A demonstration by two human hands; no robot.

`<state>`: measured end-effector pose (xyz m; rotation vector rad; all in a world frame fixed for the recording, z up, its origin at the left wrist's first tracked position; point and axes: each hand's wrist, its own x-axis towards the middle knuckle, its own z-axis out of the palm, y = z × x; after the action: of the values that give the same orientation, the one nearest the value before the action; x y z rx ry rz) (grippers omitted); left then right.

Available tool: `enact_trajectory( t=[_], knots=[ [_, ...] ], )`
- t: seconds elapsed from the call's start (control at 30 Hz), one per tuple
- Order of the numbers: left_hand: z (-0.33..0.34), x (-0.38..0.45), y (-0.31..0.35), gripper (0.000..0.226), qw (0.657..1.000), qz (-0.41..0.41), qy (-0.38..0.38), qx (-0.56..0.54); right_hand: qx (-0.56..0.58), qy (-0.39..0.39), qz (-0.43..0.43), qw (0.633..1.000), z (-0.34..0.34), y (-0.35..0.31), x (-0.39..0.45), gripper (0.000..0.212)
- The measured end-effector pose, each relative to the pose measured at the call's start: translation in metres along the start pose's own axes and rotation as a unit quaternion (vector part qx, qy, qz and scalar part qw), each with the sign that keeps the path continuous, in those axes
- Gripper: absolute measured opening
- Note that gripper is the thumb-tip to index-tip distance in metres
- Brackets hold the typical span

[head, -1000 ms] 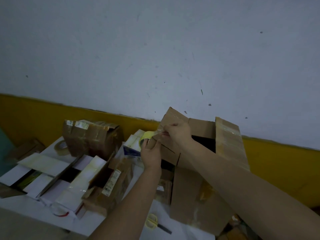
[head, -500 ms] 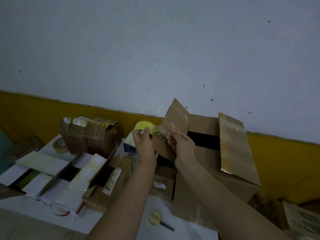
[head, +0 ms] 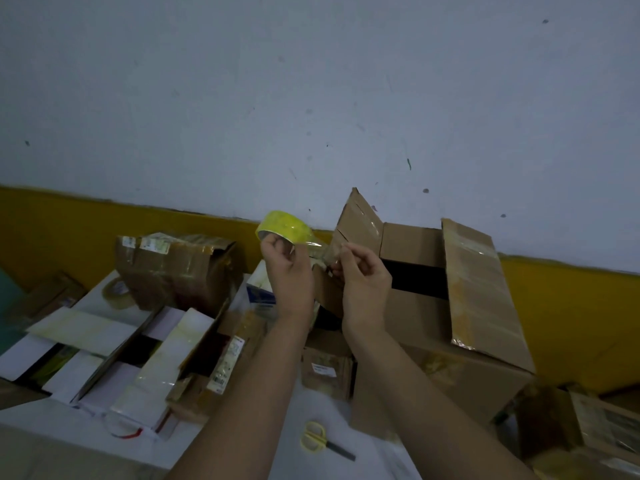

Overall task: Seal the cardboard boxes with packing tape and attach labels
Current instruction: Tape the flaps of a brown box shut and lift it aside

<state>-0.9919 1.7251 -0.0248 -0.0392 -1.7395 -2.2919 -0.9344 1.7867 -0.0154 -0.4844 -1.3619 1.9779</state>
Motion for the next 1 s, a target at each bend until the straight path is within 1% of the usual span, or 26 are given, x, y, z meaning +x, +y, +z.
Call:
enact_trajectory(
  t=[0.07,0.13,0.17,0.23,0.33,0.5,0.6,0.83,1.0],
  knots=[
    [0.001,0.005,0.003,0.026,0.999,0.023,0.025,-0.005,0.019,-0.019,-0.008,1.000,0.001,-0.005,0.002,0.010],
    [0.001,0.012,0.005,0.028,0.998,0.043,0.049,-0.009,0.024,-0.034,0.002,0.999,0.001,-0.008,0.006,0.012],
    [0.001,0.013,0.005,0.029,0.997,0.052,0.049,-0.005,0.023,-0.036,0.012,0.999,0.000,-0.007,0.007,0.011],
    [0.001,0.011,0.004,0.029,0.997,0.068,0.038,0.011,0.030,-0.019,0.041,0.999,-0.005,-0.002,0.006,0.010],
    [-0.001,0.005,0.002,0.029,0.997,0.070,0.022,0.014,0.067,0.005,0.082,0.994,-0.013,0.005,0.002,0.015],
    [-0.003,0.004,0.003,0.030,0.996,0.076,0.042,0.018,0.078,0.000,0.102,0.992,-0.013,0.004,-0.003,0.011],
    [-0.003,0.001,0.002,0.029,0.995,0.081,0.053,0.025,0.065,0.016,0.111,0.992,-0.013,0.004,-0.006,0.010],
    [-0.002,-0.003,-0.004,0.019,0.995,0.076,0.058,0.027,0.013,0.035,0.082,0.996,-0.015,0.007,-0.011,0.008],
    [0.010,-0.007,0.004,0.021,0.996,0.082,0.028,-0.011,-0.039,0.047,0.053,0.997,-0.022,0.003,-0.009,0.009]
  ],
)
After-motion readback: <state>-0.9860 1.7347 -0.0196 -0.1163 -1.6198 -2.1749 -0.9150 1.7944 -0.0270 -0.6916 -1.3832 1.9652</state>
